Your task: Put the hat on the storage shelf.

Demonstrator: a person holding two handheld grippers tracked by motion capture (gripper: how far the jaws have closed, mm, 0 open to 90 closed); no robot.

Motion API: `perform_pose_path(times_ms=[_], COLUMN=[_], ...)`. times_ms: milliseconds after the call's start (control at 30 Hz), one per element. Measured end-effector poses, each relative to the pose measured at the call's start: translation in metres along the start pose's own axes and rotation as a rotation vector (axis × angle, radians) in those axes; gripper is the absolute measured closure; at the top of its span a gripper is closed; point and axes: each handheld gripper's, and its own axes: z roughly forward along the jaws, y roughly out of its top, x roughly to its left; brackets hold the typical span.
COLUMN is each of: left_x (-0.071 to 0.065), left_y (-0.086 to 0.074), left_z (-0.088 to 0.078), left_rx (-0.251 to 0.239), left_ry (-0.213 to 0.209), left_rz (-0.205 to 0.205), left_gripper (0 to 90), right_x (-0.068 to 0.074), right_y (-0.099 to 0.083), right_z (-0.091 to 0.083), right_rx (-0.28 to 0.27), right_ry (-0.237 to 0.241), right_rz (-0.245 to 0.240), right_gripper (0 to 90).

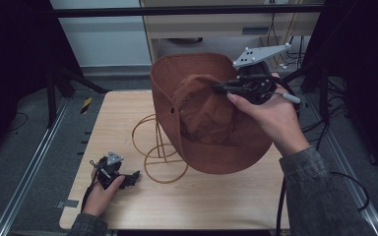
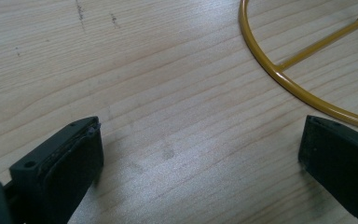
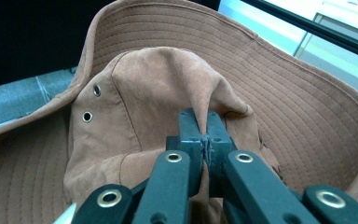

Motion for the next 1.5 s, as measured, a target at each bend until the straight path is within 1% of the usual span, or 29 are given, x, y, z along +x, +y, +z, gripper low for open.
perform_pose_path(times_ms=[133, 200, 367, 500, 667, 700, 833, 900, 1033, 1333, 1500], left_x=[0.000, 0.000, 0.000, 0.000, 0.000, 0.000, 0.000, 0.000, 0.000, 0.000, 0.000], left_y=[0.000, 0.000, 0.000, 0.000, 0.000, 0.000, 0.000, 0.000, 0.000, 0.000, 0.000], left_z=[0.000, 0.000, 0.000, 0.000, 0.000, 0.000, 0.000, 0.000, 0.000, 0.000, 0.000], left_rx=[0.000, 0.000, 0.000, 0.001, 0.005, 0.006, 0.005, 0.006, 0.006, 0.005, 0.006], left_ry=[0.000, 0.000, -0.001, -0.002, -0.003, -0.003, -0.003, -0.003, -0.003, -0.004, -0.003], left_rz=[-0.001, 0.000, -0.001, -0.002, -0.001, -0.001, 0.000, 0.000, -0.001, 0.000, 0.000], left_gripper=[0.0, 0.0, 0.0, 0.0, 0.0, 0.0, 0.0, 0.0, 0.0, 0.0, 0.0], right_x=[0.002, 0.005, 0.010, 0.014, 0.017, 0.020, 0.022, 0.024, 0.027, 0.032, 0.036], right_y=[0.002, 0.005, 0.010, 0.017, 0.023, 0.025, 0.026, 0.026, 0.028, 0.031, 0.033], right_z=[0.004, 0.009, 0.014, 0.022, 0.028, 0.032, 0.037, 0.040, 0.044, 0.052, 0.057], right_rx=[-0.002, -0.002, -0.011, -0.016, -0.024, -0.024, -0.025, -0.024, -0.030, -0.026, -0.025], right_ry=[0.004, 0.009, 0.017, 0.032, 0.048, 0.051, 0.059, 0.070, 0.077, 0.090, 0.098], right_rz=[0.000, -0.003, -0.005, -0.017, -0.016, -0.019, -0.022, -0.024, -0.021, -0.028, -0.023], right_gripper=[89.1, 89.2, 89.2, 89.1, 89.2, 89.1, 89.1, 89.1, 89.1, 89.1, 89.2])
